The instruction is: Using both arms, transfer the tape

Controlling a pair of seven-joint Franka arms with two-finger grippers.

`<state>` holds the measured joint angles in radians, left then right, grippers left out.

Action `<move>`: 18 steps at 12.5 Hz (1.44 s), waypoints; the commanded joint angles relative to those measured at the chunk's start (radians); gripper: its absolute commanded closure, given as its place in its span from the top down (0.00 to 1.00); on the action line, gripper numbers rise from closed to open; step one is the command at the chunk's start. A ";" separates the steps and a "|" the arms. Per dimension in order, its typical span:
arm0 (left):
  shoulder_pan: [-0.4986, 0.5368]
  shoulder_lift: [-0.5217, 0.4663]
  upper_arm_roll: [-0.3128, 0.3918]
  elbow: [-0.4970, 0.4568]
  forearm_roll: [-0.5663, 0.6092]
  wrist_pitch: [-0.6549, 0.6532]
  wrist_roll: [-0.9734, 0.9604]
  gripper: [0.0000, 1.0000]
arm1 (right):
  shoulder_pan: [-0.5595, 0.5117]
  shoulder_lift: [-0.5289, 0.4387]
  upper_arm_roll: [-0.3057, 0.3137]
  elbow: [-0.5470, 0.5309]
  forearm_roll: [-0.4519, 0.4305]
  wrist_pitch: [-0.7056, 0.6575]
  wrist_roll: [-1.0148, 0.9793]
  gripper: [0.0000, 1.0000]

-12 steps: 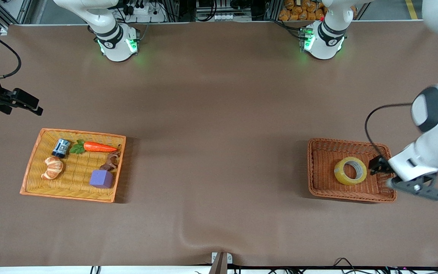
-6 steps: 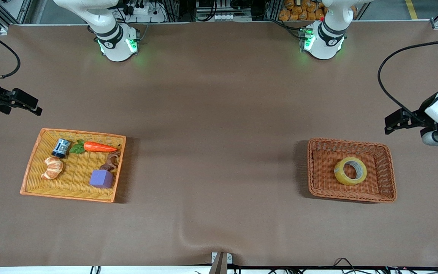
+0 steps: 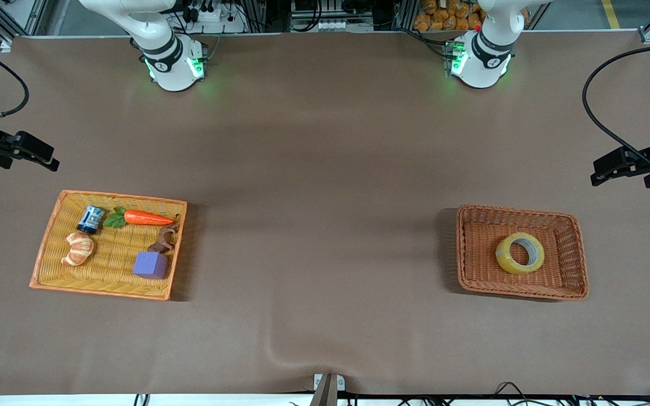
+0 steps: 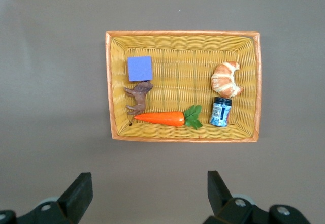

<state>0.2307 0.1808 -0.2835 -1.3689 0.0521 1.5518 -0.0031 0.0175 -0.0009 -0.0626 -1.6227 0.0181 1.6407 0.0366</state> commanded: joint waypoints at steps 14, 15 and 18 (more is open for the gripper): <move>0.007 -0.072 -0.023 -0.007 -0.027 -0.084 0.005 1.00 | -0.002 -0.011 -0.005 -0.005 -0.047 -0.042 0.003 1.00; 0.003 -0.099 -0.020 -0.033 -0.029 -0.082 0.003 1.00 | -0.002 -0.011 -0.005 -0.005 -0.047 -0.042 0.003 1.00; -0.031 -0.199 0.021 -0.189 -0.031 -0.015 0.003 1.00 | 0.002 -0.004 -0.003 -0.005 -0.047 -0.044 0.003 1.00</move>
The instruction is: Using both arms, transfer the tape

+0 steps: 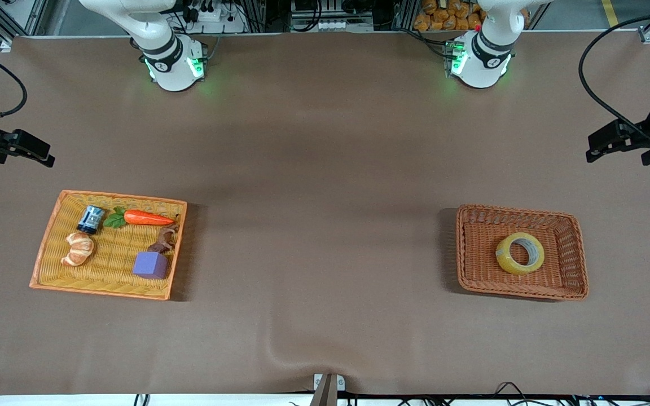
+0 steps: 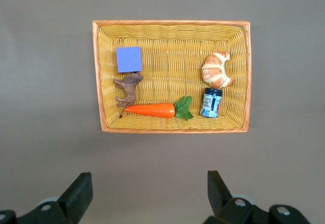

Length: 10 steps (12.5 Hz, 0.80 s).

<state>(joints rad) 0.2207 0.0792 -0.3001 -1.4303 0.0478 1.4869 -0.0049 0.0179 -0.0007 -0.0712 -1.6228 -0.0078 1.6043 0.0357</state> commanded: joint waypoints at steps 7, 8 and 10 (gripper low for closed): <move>-0.213 -0.113 0.208 -0.125 -0.012 0.041 0.034 1.00 | 0.020 -0.002 0.010 -0.005 -0.020 -0.018 0.010 1.00; -0.219 -0.113 0.210 -0.124 -0.017 0.030 0.034 1.00 | 0.019 -0.002 0.010 -0.006 -0.020 -0.021 0.009 1.00; -0.233 -0.113 0.216 -0.124 -0.019 0.026 0.033 1.00 | 0.013 -0.002 0.008 -0.003 -0.020 -0.026 0.007 1.00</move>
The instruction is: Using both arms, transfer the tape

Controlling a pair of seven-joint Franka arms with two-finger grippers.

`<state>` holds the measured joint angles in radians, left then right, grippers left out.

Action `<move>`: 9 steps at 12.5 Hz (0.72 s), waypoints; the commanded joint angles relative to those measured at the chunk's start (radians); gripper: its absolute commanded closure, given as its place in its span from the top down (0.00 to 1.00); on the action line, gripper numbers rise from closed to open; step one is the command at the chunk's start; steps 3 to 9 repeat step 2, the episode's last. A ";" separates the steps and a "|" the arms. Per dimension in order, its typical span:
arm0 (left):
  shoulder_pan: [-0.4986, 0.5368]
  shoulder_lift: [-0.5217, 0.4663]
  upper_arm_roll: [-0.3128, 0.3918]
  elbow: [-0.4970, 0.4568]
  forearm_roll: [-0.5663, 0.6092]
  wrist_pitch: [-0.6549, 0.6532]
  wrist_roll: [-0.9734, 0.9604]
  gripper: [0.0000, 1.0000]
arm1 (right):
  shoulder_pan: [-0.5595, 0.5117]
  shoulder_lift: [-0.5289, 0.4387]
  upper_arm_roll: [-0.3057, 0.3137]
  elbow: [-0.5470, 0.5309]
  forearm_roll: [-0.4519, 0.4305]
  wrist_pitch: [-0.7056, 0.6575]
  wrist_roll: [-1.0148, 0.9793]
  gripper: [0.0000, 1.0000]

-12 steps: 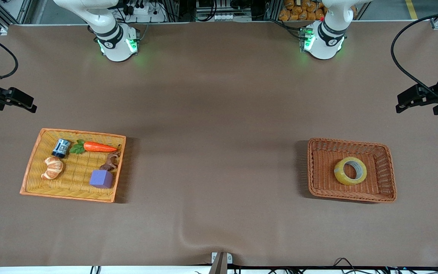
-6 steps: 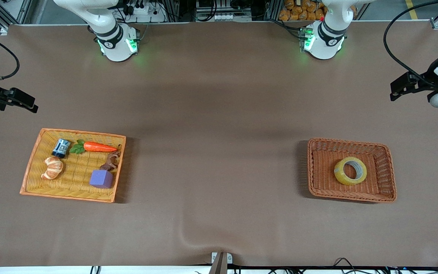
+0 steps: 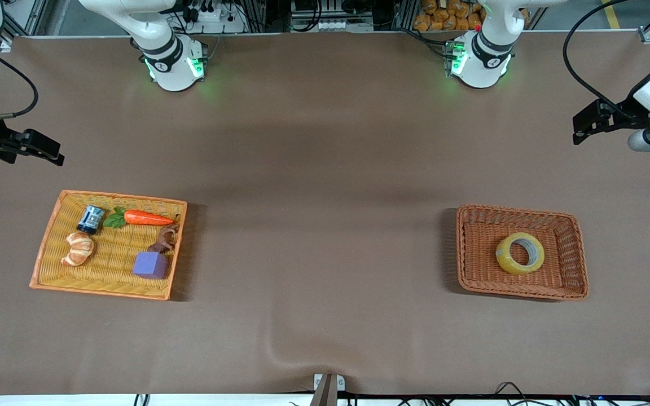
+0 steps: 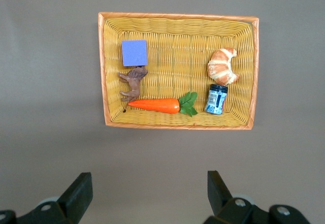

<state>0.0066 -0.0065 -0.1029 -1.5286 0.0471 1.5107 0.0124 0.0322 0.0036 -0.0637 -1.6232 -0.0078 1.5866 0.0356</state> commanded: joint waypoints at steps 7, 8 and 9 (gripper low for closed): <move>-0.019 -0.029 0.025 -0.024 -0.023 -0.009 0.015 1.00 | 0.005 -0.008 0.001 -0.003 -0.020 -0.028 0.013 1.00; -0.019 -0.029 0.025 -0.024 -0.023 -0.009 0.015 1.00 | 0.005 -0.008 0.001 -0.003 -0.020 -0.028 0.013 1.00; -0.019 -0.029 0.025 -0.024 -0.023 -0.009 0.015 1.00 | 0.005 -0.008 0.001 -0.003 -0.020 -0.028 0.013 1.00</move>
